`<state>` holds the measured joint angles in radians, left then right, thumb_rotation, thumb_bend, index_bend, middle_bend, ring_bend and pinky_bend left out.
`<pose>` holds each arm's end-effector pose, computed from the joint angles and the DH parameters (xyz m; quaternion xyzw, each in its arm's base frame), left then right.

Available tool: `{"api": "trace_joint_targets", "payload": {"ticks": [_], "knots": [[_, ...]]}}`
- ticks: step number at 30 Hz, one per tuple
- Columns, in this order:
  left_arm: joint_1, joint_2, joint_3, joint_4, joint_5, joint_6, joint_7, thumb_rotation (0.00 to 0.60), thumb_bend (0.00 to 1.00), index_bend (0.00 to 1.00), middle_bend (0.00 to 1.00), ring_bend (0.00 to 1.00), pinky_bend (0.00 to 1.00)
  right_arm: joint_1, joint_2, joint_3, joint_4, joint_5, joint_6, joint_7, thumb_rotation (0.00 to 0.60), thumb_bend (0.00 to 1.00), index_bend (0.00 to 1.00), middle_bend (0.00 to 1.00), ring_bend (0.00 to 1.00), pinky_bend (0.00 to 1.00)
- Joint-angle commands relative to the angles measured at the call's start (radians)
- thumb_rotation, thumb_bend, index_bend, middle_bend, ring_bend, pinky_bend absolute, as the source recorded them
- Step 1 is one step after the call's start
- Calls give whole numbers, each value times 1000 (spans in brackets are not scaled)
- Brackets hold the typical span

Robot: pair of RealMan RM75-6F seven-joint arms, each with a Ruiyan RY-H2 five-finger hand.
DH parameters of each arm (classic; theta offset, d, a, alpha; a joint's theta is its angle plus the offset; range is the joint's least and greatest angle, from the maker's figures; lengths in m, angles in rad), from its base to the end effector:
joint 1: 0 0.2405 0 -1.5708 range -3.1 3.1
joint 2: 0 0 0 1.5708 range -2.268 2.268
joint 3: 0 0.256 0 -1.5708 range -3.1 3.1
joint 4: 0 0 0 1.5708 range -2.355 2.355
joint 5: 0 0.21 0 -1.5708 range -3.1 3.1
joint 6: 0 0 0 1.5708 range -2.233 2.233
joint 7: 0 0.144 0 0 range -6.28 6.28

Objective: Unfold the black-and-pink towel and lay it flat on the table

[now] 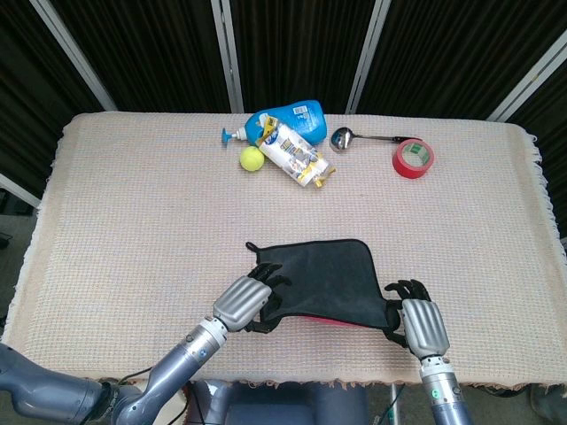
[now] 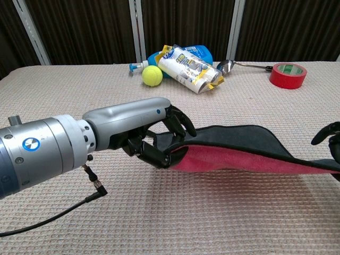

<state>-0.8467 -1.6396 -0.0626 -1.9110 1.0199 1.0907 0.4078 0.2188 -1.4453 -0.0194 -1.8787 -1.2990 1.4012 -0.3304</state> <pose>-0.0427 0.2389 -0.0500 -0.7572 -0.4547 -0.4151 0.2184 -0.2147 -0.1831 0.0326 0.5908 -0.5168 0.3976 0.4752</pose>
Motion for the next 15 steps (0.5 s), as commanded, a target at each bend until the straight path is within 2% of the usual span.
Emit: {"api": "trace_joint_targets", "payload": {"ticks": [1,15], "knots": [[3,-6,7,3,6,-6,8,600,530,730,197,0,35,-4,1,-1,5,-4,-6,9,600,649,785,303,176,118],[23,-32,36,19,7,-30,34,600,529,691,191,0,35,-28,-7,-27,25,-12,-37,22,600,649,785,303,176,118]]}}
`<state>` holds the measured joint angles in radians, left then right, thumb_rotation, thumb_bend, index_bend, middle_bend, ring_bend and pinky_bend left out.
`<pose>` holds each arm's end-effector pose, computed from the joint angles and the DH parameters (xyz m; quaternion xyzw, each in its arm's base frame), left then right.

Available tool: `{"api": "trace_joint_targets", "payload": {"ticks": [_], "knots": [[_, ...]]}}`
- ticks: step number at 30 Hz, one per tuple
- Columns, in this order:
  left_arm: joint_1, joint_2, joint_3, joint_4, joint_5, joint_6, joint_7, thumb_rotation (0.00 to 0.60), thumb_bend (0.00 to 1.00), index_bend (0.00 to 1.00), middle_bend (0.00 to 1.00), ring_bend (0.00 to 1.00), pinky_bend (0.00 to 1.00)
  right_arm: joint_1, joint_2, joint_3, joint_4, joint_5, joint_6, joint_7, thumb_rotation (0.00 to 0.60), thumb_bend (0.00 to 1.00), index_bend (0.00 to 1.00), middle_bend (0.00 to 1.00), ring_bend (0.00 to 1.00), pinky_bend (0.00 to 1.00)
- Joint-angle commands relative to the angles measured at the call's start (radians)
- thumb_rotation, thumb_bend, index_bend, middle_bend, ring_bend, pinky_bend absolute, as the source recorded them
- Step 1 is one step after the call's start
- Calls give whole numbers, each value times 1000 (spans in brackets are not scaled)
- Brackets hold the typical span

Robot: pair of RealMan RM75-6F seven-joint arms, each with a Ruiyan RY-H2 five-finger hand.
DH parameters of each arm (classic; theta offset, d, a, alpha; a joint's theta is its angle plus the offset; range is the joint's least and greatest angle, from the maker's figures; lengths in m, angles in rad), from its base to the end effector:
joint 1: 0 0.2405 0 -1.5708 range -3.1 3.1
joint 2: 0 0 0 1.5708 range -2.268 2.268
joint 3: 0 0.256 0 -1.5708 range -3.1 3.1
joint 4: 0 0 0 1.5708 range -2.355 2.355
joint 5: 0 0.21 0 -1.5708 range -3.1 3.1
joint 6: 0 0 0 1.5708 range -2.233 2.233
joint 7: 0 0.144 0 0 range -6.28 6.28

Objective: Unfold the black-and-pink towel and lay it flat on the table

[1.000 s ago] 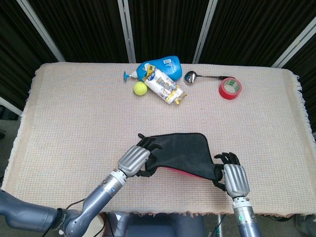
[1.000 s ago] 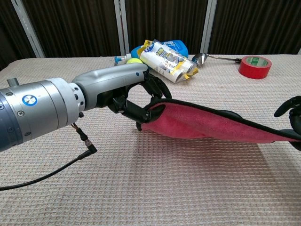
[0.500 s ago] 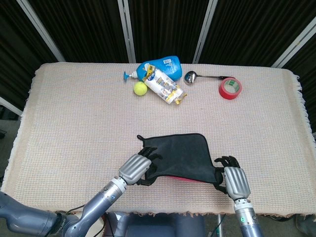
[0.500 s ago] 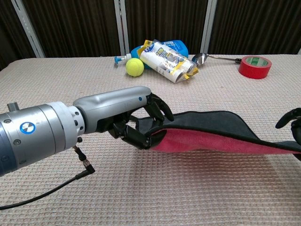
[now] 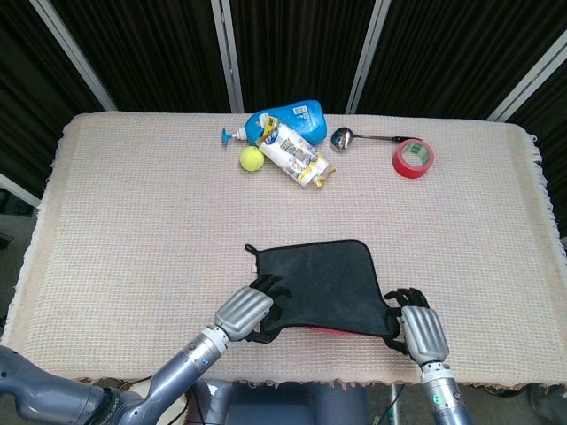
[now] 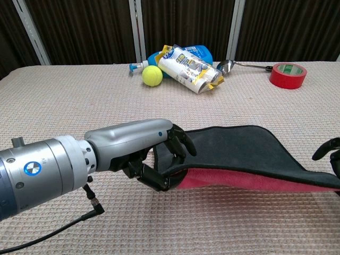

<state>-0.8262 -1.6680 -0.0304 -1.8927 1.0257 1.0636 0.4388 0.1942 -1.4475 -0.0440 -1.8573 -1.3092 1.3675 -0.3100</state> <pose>-0.0506 0.2265 -0.0632 -0.7734 -0.4522 -0.3912 0.2105 -0.2229 -0.1718 0.0244 0.5985 -0.5315 0.3800 0.4635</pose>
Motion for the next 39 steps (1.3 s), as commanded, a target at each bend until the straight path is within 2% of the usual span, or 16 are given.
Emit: {"api": "trace_joint_targets", "payload": {"ticks": [1,10,21,31,39], "knots": [[3,-5,4,1,1,-4,5,600,528,689,191,0,35,-4,-6,-3,6,-3,-4,1,600,649,785,303,176,118],[13,-14,12,10,-6,-20,18,600,527,669,189,0,35,-11,-15,-4,17,-3,-20,-11,600,650,784,303,176,118],[18,-13,21,14,-16,-41,35,600,490,631,180,0,35,-17,-20,-8,26,2,-40,-26,600,649,724,303,176,118],[15,-15,26,13,-37,-63,59,600,423,546,172,0,33,-17,-7,-14,19,26,-74,-44,600,650,570,302,143,118],[10,-12,27,9,-56,-75,76,600,335,425,146,0,32,-15,6,-21,15,35,-100,-52,600,648,287,234,78,81]]}}
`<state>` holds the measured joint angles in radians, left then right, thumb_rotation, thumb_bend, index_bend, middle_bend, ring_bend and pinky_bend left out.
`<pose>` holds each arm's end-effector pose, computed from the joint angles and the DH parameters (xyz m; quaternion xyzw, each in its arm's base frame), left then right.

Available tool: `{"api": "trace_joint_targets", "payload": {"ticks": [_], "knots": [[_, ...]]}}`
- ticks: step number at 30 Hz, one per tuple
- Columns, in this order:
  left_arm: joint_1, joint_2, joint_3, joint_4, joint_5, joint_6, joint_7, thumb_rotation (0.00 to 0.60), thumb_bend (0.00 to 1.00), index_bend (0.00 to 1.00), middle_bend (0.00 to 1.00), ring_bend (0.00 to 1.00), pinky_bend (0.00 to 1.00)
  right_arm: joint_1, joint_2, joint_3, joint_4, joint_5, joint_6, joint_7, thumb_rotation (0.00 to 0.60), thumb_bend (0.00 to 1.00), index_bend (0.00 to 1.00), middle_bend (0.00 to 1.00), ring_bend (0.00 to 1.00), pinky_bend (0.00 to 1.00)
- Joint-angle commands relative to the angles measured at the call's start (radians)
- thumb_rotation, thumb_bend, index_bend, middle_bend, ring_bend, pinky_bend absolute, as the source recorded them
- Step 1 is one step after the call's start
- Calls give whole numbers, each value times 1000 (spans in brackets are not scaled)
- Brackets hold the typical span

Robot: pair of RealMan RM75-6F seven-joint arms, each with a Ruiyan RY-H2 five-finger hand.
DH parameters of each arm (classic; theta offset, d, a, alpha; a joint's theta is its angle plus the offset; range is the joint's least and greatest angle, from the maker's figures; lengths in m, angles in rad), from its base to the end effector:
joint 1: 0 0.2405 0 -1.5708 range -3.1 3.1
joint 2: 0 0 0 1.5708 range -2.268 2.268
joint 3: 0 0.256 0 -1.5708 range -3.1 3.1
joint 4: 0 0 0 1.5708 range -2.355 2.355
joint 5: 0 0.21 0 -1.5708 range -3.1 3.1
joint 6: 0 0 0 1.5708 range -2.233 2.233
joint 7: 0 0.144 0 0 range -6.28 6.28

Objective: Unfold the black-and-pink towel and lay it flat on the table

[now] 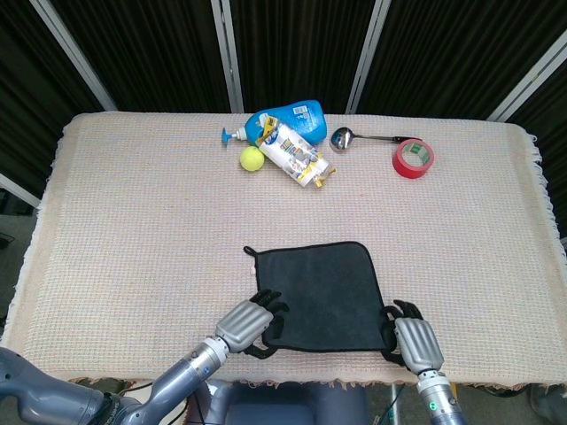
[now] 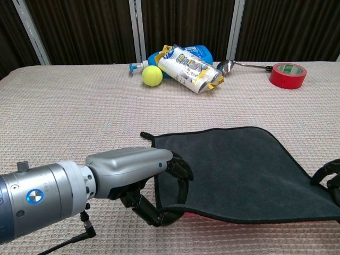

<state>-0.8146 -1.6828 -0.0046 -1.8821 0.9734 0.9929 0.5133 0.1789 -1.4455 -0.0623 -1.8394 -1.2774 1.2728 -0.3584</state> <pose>-0.0621 0.2132 -0.0787 -0.8015 -0.4492 -0.3400 0.2005 -0.2336 -0.1598 0.0095 0.6302 -0.5438 0.3261 0.4480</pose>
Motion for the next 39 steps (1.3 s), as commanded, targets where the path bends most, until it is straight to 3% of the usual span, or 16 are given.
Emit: {"api": "trace_joint_targets", "payload": {"ticks": [1,11,17,26,39], "knots": [[-2,4,1,-2,-6,-6,2,600,323,407,144,0,31,0,5,-3,-5,3,-6,-4,600,640,244,219,65,75],[0,31,7,-15,1,-26,-16,600,223,252,106,0,23,-2,27,-14,-21,4,-15,-24,600,541,3,84,0,39],[8,56,10,-22,19,-30,-37,600,167,162,85,0,13,-5,46,-19,-40,10,-17,-44,600,487,0,9,0,13],[15,82,10,-21,34,-40,-65,600,88,104,67,0,7,1,67,-20,-67,47,-32,-93,600,382,0,0,0,11],[13,106,5,-20,35,-59,-81,600,89,34,44,0,2,1,72,13,-60,81,-7,-110,600,351,0,0,0,0]]}}
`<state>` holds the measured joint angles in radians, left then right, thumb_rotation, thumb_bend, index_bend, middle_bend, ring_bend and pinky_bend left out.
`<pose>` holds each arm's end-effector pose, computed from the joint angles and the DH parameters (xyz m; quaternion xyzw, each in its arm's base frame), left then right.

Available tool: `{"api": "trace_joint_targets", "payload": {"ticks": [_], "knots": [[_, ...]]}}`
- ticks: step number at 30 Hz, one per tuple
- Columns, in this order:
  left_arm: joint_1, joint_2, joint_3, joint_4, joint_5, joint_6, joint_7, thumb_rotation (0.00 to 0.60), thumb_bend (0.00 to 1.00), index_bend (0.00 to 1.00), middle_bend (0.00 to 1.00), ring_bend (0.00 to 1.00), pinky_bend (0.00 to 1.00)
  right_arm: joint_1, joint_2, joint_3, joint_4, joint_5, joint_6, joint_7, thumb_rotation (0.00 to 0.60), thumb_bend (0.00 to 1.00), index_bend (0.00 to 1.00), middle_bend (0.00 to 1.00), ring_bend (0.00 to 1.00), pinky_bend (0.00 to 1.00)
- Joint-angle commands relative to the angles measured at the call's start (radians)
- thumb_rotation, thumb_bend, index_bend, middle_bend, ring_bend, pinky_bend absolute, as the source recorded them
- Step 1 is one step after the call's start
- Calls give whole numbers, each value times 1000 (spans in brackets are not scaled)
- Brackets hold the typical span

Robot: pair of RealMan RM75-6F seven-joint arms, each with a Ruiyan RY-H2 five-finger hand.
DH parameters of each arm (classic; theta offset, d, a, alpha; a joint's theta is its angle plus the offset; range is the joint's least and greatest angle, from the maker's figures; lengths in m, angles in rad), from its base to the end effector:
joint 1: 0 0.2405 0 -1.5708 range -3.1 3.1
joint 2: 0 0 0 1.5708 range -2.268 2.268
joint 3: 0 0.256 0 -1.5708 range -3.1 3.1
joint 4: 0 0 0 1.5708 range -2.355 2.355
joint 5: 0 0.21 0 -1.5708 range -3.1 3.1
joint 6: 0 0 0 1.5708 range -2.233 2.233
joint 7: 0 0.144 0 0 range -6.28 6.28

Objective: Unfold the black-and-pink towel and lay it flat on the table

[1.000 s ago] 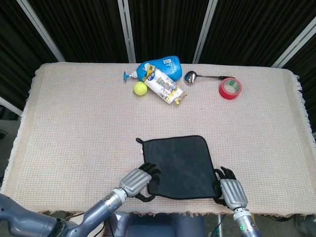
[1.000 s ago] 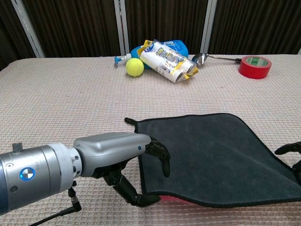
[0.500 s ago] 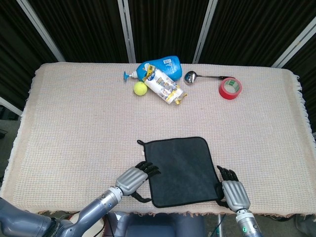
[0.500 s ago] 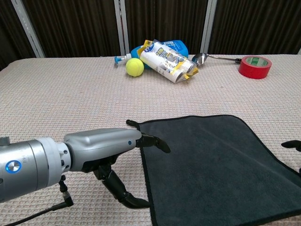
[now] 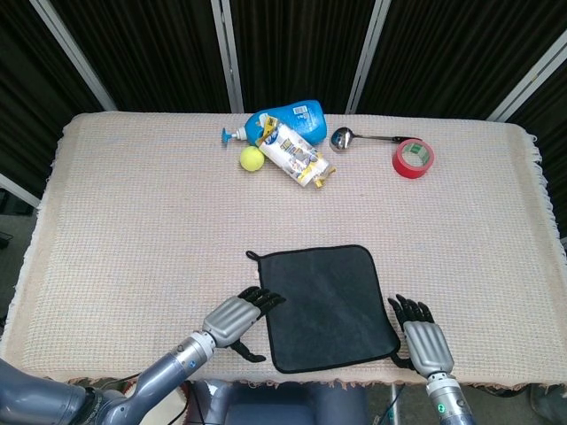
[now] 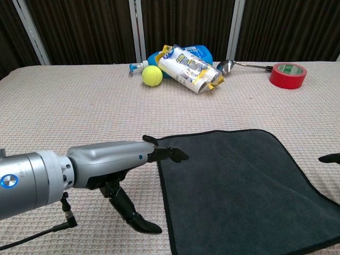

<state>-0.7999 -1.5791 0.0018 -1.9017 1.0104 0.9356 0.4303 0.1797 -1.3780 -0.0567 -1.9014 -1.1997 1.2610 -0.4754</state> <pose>-0.0803 0.2228 -0.0609 -0.8007 -0.4588 -0.3296 0.1996 -0.2424 -0.1590 0.0245 0.6455 -0.5314 0.2745 0.4750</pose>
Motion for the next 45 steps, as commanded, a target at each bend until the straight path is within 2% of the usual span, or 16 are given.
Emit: {"api": "trace_joint_targets", "payload": {"ticks": [1,12,16,22,24,29,32,40,45], "knots": [[-3,4,-2,-1,-4,-3,4,600,91,31,43,0,2,0,7,10,2,3,6,10,600,351,0,0,0,0],[-17,27,-24,-9,-16,-9,5,600,95,18,39,0,2,-7,68,100,43,6,64,133,600,351,0,0,0,0],[-20,28,-34,-6,-21,-12,-8,600,96,17,39,0,2,-17,59,114,83,-21,96,174,600,350,0,0,0,0],[-11,47,-51,-21,-17,5,-36,600,113,16,39,0,2,-18,67,117,123,-44,77,254,600,351,0,0,0,0],[-3,59,-53,-31,-11,13,-48,600,171,16,39,0,2,-18,71,112,132,-49,66,273,600,351,0,0,0,0],[0,106,-44,-42,9,-5,-68,600,511,28,40,0,3,-17,80,108,143,-57,54,286,600,351,0,0,0,0],[-13,135,-37,-46,22,-44,-72,600,601,42,42,0,6,-15,78,112,147,-62,56,290,600,351,0,0,0,0],[-94,201,9,-70,52,-193,-15,600,756,62,46,0,24,-15,65,116,155,-78,60,304,600,350,0,0,0,0],[-125,174,37,-74,37,-216,39,600,772,75,49,0,24,-17,64,119,157,-79,62,310,600,350,0,0,0,0]]}}
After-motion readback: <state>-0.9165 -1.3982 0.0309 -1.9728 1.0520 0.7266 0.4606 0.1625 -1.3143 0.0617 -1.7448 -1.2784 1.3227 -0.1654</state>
